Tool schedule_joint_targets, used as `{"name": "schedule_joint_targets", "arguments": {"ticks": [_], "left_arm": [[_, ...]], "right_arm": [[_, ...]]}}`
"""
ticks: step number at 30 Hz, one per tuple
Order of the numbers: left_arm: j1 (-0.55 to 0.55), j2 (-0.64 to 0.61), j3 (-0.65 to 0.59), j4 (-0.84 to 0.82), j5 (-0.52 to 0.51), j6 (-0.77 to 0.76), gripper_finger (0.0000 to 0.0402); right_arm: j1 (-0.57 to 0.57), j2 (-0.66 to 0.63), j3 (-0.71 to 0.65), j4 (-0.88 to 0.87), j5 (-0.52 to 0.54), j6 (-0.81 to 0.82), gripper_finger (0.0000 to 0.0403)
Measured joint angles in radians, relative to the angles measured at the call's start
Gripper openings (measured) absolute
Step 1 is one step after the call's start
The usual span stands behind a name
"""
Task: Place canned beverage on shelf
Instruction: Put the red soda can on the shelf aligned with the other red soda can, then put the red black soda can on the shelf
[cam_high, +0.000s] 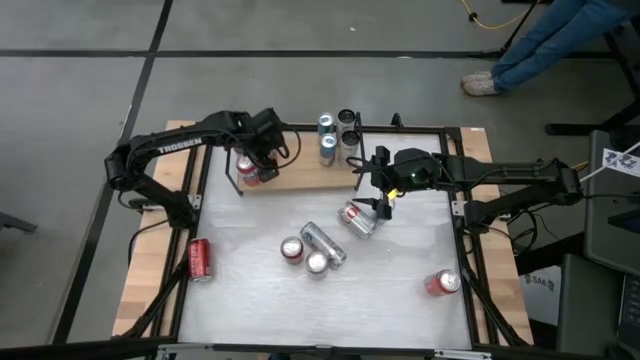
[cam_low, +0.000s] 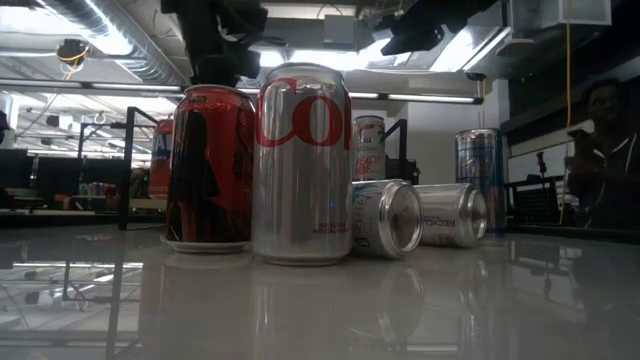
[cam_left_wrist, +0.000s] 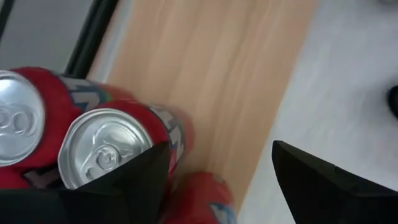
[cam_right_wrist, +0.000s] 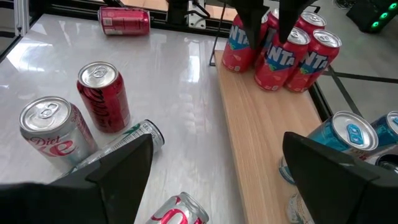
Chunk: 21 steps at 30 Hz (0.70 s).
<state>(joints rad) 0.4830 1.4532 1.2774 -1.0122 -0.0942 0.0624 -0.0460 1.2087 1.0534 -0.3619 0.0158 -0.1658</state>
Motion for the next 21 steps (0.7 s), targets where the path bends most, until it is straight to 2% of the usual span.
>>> {"name": "schedule_joint_targets", "arguments": {"ticks": [4, 15, 21], "left_arm": [[0.008, 0.0, 0.0, -0.001, -0.012, 0.0, 0.0273], [0.0, 0.0, 0.0, 0.018, 0.171, -0.001, 0.0273], [-0.052, 0.0, 0.0, 0.068, 0.195, -0.008, 0.0273]], "right_arm": [[0.0, 0.0, 0.0, 0.0, 0.0, 0.0, 0.0349], [0.0, 0.0, 0.0, 0.0, 0.0, 0.0, 0.0349], [0.0, 0.0, 0.0, 0.0, 0.0, 0.0, 0.0349]]}}
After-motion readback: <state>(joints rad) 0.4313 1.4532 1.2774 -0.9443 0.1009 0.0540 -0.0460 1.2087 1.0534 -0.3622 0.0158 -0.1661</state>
